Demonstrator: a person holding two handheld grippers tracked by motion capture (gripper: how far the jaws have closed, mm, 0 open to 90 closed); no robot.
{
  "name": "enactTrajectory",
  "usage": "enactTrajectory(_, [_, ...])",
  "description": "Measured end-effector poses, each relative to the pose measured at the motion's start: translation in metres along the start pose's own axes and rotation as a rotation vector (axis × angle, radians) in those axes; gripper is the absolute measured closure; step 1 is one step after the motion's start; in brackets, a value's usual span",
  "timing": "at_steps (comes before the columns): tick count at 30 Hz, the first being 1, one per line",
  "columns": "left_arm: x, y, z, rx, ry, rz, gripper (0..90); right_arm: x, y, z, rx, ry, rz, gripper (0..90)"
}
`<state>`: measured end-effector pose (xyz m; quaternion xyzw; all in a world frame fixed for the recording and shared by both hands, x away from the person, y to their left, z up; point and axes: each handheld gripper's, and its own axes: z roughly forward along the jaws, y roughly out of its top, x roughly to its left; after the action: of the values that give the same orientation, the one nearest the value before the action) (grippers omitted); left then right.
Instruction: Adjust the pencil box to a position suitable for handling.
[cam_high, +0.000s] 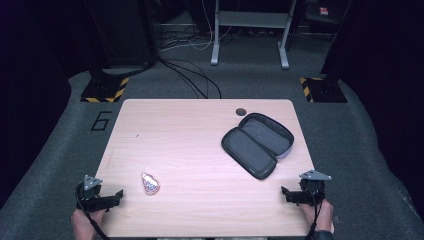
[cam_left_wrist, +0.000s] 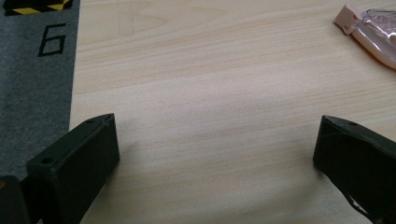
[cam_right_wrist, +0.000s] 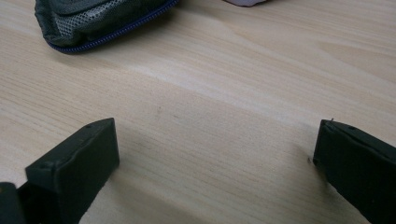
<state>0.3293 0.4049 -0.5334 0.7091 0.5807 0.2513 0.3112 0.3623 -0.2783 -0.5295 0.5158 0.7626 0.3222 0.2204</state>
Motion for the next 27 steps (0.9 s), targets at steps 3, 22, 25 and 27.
enactTrajectory(3, [0.000,0.001,0.001,0.001,0.001,0.005,0.2,-0.001,0.000,0.000,0.002,-0.001,-0.005,0.1])
enactTrajectory(22, [-0.001,0.002,0.000,0.013,-0.007,0.001,1.4,0.007,0.039,-0.021,-0.025,0.044,-0.003,1.2])
enactTrajectory(25, [-0.001,0.002,0.000,0.007,-0.006,-0.001,1.4,0.011,0.050,-0.020,-0.024,0.050,-0.025,1.6])
enactTrajectory(27, [-0.001,0.002,0.000,0.012,-0.007,0.000,1.4,0.012,0.053,-0.019,-0.027,0.058,-0.025,1.6])
